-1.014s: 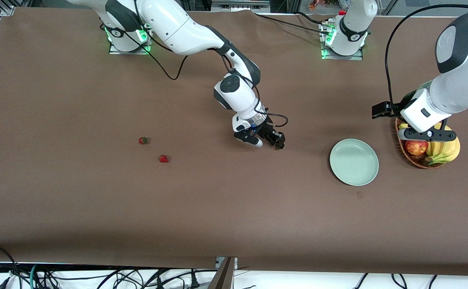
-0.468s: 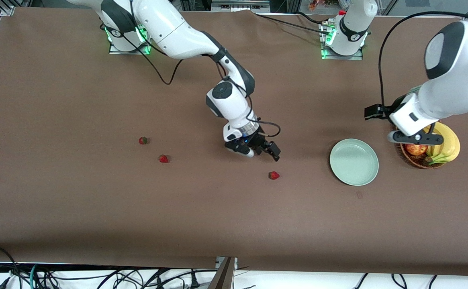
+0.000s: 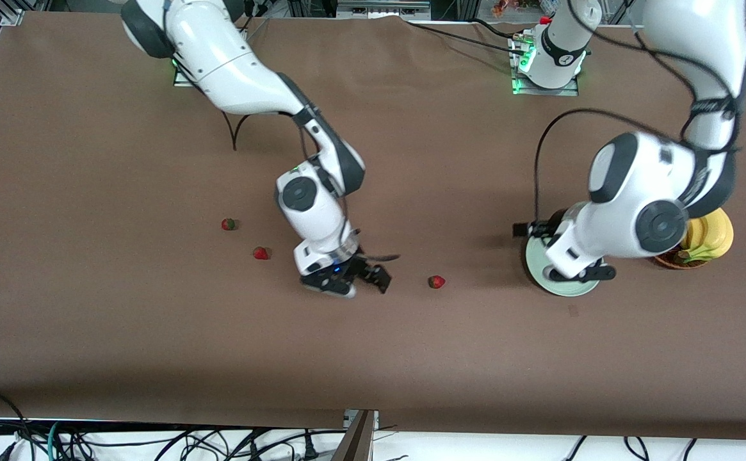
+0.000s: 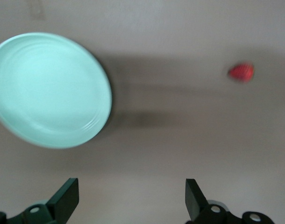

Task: Collect all strawberries into plate
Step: 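Grasp the set-down strawberry with the left gripper while the right gripper grasps another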

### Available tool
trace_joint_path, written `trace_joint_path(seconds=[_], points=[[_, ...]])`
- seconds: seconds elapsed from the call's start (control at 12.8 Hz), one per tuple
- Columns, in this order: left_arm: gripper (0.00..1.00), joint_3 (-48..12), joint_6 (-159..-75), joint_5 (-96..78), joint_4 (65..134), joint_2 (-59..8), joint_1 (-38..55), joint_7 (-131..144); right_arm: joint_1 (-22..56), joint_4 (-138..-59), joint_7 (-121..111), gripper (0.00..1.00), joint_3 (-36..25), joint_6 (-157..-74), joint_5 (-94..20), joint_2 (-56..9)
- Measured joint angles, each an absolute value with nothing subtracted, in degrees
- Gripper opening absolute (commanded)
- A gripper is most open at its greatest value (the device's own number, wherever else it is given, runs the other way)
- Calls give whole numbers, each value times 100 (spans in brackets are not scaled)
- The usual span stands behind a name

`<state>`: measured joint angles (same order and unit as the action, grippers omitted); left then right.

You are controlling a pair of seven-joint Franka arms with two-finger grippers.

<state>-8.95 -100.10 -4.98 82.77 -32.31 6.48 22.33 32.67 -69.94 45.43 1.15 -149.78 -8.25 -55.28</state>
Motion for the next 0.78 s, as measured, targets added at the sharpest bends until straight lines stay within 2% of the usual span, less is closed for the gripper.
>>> trace_joint_path(seconds=[0.31, 0.47, 0.62, 0.78], points=[[100, -900, -11774, -498, 7959, -4135, 1283, 4088, 2651, -6979, 3437, 100, 140, -13776, -817, -5197], [100, -891, -12389, -498, 7943, -4426, 1502, 4487, 2423, -7056, 2770, 100, 77, -13122, -814, -5010], [100, -880, -12721, -498, 7927, -4659, 1579, 4656, 2292, -7396, 2018, 100, -125, -12581, -815, -4690], [100, -874, -12891, -498, 7914, -4826, 1617, 4681, 2259, -8103, 1550, 100, -348, -12419, -814, -4256]])
